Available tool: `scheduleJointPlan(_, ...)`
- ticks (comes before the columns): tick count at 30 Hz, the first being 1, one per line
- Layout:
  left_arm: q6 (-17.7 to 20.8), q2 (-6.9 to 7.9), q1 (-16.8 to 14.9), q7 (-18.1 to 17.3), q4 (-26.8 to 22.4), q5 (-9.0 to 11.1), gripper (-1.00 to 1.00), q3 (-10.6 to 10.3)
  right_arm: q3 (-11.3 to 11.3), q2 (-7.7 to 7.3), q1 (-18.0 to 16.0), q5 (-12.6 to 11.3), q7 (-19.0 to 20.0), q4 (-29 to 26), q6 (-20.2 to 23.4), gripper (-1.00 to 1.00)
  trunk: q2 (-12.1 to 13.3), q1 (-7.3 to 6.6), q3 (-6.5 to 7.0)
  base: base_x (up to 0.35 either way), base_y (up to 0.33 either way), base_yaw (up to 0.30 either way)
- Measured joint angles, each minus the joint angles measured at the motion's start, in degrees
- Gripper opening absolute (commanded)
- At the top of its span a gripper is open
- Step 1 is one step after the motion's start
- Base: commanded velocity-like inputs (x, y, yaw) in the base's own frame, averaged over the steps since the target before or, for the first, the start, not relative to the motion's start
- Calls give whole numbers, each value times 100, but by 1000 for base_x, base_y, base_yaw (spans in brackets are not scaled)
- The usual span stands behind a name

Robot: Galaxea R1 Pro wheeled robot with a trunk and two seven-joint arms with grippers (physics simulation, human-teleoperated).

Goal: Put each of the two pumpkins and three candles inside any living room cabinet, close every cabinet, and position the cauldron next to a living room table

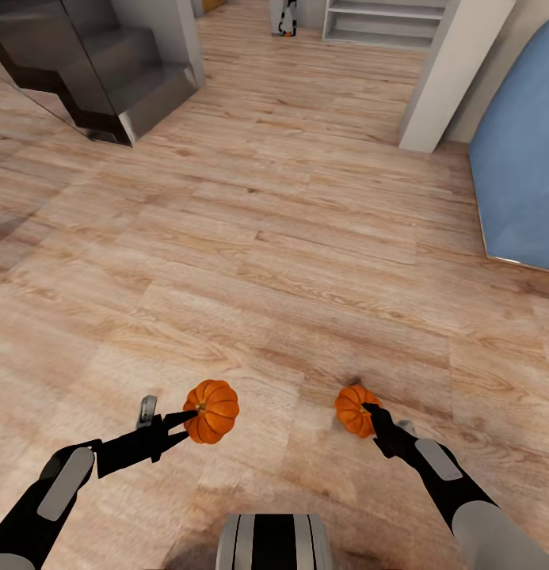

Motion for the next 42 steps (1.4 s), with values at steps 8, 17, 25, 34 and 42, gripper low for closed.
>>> scheduleJointPlan(8, -1, -4, 0, -1, 0, -4, -100, -1, 10, 4, -2, -96, 19, -132, -5, 100, -7, 11, -111, 0, 0, 0)
scheduleJointPlan(17, 2, -4, 0, -3, 0, 4, -100, -1, 4, 9, -3, -64, 17, -269, -5, 100, -11, 19, -177, 0, 0, 0)
scheduleJointPlan(25, 0, -1, 1, -1, -1, -2, -100, -1, -5, 10, -3, -39, 16, -273, -1, 100, -11, 19, -177, 7, 5, 0)
scheduleJointPlan(34, 0, -3, 1, 0, -1, -1, -100, 0, -6, 7, -3, -20, 22, -273, 3, 100, -11, 19, -177, 7, 6, 0)
scheduleJointPlan(42, -1, -11, 1, 0, -1, -2, -100, 1, 3, 7, -4, -10, 24, -280, 8, 100, -11, 19, -177, 39, 31, 0)
